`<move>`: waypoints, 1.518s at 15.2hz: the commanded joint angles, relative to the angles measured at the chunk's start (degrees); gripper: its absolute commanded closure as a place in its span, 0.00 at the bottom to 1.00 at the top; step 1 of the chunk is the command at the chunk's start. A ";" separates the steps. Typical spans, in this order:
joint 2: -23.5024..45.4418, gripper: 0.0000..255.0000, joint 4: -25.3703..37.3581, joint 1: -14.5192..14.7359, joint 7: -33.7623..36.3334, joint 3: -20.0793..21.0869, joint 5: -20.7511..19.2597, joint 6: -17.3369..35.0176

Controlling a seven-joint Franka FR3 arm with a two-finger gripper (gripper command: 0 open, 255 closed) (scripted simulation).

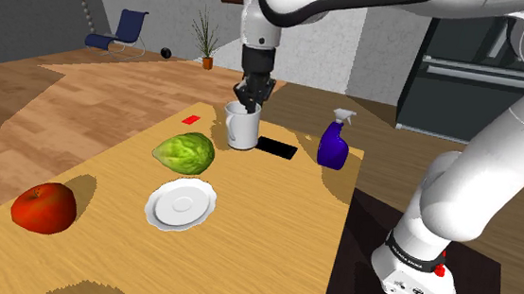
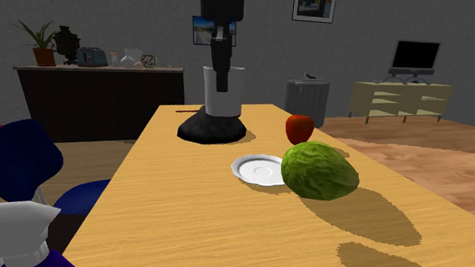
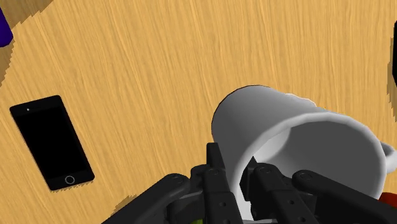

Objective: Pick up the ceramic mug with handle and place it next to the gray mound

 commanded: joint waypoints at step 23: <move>-2.63 1.00 -0.02 11.54 32.83 23.05 5.68 1.80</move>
